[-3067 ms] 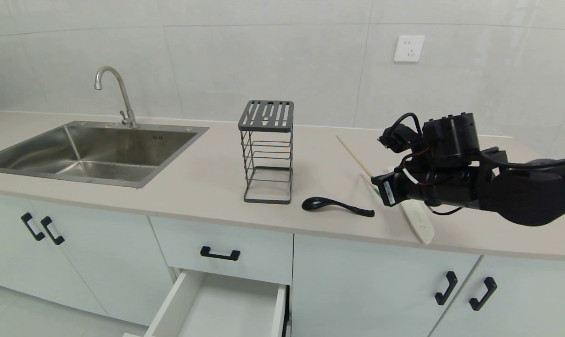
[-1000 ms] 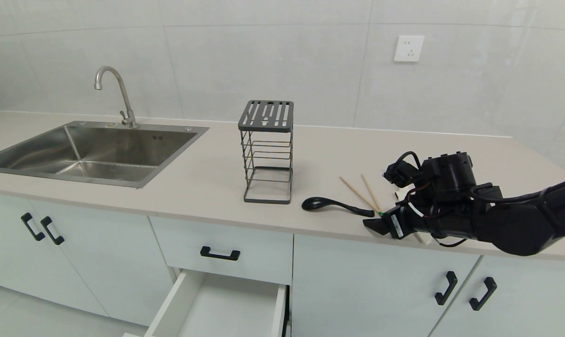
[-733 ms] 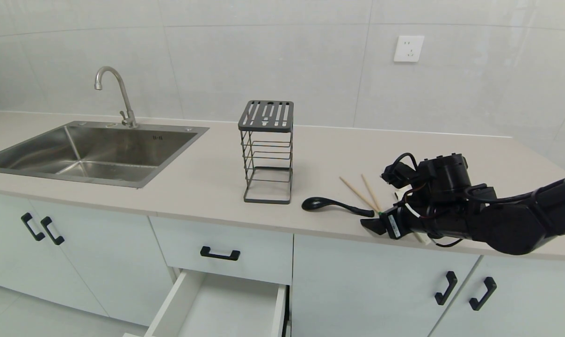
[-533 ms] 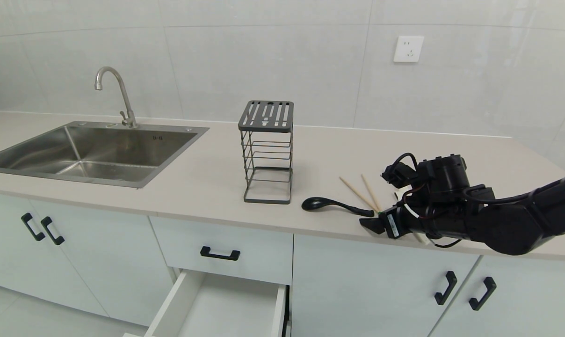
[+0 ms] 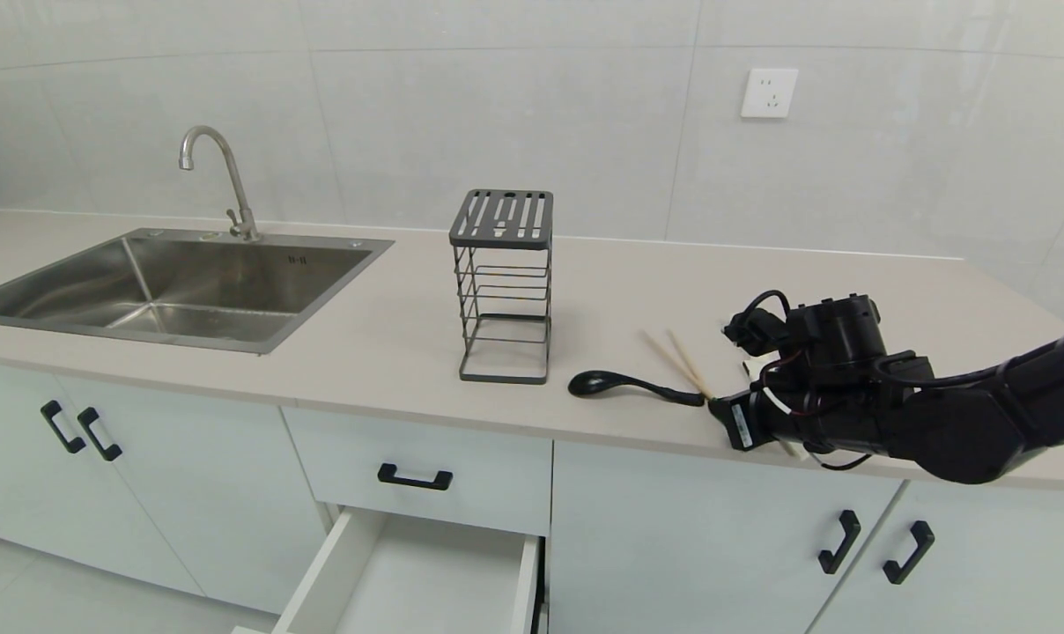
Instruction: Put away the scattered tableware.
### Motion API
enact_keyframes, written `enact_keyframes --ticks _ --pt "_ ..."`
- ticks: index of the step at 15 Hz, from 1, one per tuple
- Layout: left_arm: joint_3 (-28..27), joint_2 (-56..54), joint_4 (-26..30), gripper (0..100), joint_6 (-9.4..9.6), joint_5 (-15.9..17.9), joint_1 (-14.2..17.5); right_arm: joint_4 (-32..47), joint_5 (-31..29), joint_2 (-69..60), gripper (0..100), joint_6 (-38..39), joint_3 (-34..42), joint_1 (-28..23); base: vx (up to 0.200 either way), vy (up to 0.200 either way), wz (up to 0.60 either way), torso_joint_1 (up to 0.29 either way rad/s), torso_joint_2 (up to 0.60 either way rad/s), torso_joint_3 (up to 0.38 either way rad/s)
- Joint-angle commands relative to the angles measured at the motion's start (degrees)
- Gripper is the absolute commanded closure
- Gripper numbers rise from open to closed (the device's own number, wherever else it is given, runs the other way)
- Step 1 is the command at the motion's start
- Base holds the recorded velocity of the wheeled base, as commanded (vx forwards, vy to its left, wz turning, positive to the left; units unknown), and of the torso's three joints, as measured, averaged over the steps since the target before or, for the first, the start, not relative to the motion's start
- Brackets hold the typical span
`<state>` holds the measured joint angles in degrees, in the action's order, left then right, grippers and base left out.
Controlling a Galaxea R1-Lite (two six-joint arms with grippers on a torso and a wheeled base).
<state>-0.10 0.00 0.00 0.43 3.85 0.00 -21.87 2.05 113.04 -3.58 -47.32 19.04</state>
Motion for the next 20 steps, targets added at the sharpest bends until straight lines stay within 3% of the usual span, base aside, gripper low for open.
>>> enact_keyframes --ticks 1,13,20 --pt "0.01 0.0 0.0 0 0.01 0.01 0.0 0.42 0.15 0.42 100 0.07 0.3 -0.15 0.0 0.0 0.0 0.0 0.0 0.0" --pt "0.01 0.0 0.0 0 0.01 0.01 0.0 0.42 -0.03 -5.38 100 -0.37 -3.92 -1.55 0.0 0.0 0.0 0.0 0.0 0.0" --pt "0.01 0.0 0.0 0 0.01 0.01 0.0 0.42 -0.03 -6.17 100 -0.55 0.48 -1.38 0.0 0.0 0.0 0.0 0.0 0.0"
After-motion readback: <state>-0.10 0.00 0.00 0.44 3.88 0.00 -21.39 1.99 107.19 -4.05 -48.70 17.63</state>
